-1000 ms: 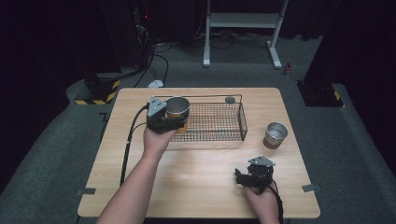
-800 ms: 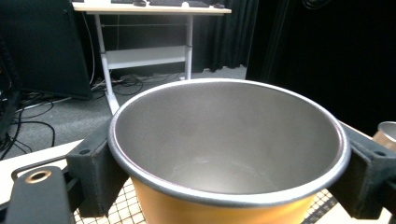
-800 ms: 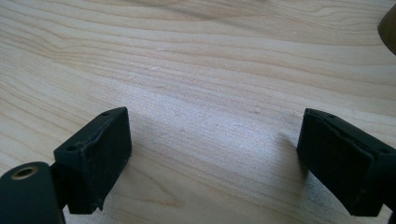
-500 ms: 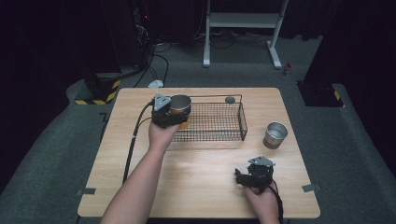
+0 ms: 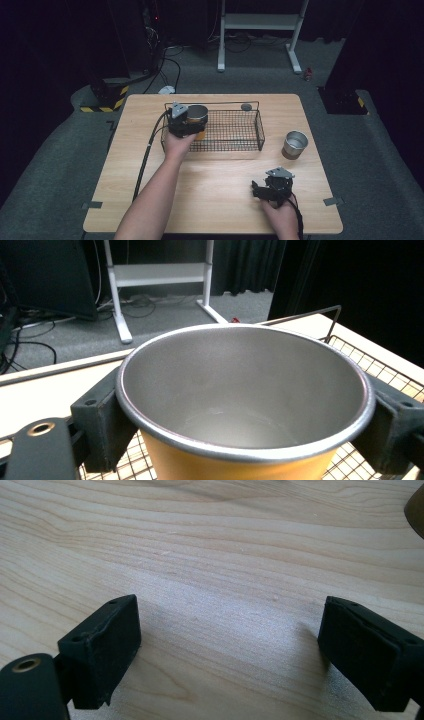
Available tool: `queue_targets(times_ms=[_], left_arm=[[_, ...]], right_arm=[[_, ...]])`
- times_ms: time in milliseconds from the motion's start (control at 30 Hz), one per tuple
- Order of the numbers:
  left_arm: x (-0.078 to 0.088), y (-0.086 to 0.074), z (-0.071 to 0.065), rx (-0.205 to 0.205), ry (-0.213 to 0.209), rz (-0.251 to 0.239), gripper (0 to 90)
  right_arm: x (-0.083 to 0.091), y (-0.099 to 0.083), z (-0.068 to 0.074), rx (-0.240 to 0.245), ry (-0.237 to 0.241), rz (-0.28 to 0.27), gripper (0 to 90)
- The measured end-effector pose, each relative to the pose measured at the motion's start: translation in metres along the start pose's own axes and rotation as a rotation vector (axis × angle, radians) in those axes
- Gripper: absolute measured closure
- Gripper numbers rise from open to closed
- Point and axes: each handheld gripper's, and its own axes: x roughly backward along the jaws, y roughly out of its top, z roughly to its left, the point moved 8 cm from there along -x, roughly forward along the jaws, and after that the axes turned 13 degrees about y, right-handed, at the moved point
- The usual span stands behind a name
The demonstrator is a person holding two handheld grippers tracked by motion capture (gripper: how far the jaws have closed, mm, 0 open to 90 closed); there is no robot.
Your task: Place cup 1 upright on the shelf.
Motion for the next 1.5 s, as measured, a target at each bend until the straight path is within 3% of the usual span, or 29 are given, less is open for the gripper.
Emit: queue_targets(times_ms=[433, 633, 1000, 1500], left_arm=[[-0.007, -0.013, 0.006, 0.015, 0.013, 0.045, 12.9], [-0.012, -0.021, 0.006, 0.010, 0.027, 0.089, 12.9], [-0.018, -0.031, 0.004, -0.024, 0.043, 0.118, 12.9], [-0.015, -0.038, 0.001, -0.062, 0.048, 0.115, 12.8]], right_arm=[[0.000, 0.000, 0.000, 0.000, 0.000, 0.000, 9.8], [0.000, 0.000, 0.000, 0.000, -0.001, -0.001, 9.8], [0.000, 0.000, 0.000, -0.002, -0.001, -0.002, 9.8], [0.000, 0.000, 0.000, 0.004, -0.001, 0.000, 9.8]])
